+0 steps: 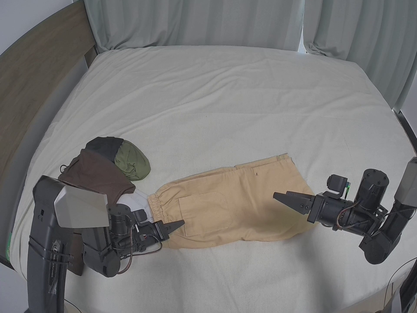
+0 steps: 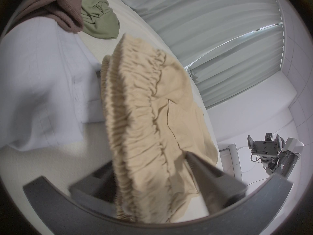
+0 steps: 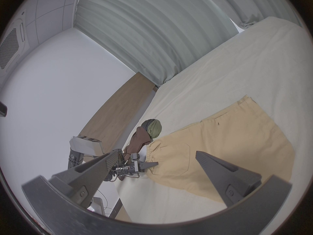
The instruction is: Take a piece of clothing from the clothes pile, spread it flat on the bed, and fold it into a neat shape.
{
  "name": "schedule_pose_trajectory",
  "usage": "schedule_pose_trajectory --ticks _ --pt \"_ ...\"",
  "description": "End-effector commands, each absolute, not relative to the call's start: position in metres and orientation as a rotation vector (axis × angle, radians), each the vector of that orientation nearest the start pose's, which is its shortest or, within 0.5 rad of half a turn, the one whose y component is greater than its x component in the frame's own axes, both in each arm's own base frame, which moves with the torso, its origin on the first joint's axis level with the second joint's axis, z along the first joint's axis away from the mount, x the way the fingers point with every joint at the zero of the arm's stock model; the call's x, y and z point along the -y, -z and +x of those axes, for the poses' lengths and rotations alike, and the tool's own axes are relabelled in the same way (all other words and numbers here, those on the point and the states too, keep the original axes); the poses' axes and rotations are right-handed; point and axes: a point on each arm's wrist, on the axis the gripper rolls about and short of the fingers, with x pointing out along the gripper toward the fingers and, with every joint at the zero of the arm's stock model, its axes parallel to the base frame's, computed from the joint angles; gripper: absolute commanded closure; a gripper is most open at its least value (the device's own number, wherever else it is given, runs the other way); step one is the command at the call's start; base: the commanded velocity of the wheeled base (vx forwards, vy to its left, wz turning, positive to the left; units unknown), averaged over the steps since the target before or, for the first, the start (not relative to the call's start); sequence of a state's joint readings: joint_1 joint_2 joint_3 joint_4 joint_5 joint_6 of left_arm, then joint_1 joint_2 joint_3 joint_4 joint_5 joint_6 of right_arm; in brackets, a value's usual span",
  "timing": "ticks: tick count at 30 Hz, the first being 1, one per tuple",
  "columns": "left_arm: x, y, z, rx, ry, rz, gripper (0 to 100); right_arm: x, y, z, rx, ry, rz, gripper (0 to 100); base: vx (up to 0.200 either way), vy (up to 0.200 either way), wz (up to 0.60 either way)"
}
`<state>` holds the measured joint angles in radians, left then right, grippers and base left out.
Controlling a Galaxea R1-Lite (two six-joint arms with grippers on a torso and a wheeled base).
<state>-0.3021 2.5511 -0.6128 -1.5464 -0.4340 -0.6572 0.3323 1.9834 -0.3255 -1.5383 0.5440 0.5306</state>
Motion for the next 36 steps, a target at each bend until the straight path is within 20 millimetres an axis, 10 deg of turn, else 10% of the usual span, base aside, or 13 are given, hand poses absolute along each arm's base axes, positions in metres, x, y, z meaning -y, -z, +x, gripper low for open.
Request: schedule_pose_trajectory --ticks 1,14,36 --pt "0.113 0.06 0.33 -0.617 0.574 -0.644 100 -0.103 -0.078 0.261 -0.366 -0.819 0.51 0 0.0 0.0 0.0" --pt "0.098 0.009 0.309 -0.591 0.678 -0.658 100 -0.103 -0.072 0.263 -0.379 -0.816 0.493 0 0.0 0.0 0.0" --pt "0.066 0.002 0.299 -0.556 0.686 -0.565 100 -0.106 -0.068 0.262 -0.398 -0.819 0.493 0 0.0 0.0 0.0"
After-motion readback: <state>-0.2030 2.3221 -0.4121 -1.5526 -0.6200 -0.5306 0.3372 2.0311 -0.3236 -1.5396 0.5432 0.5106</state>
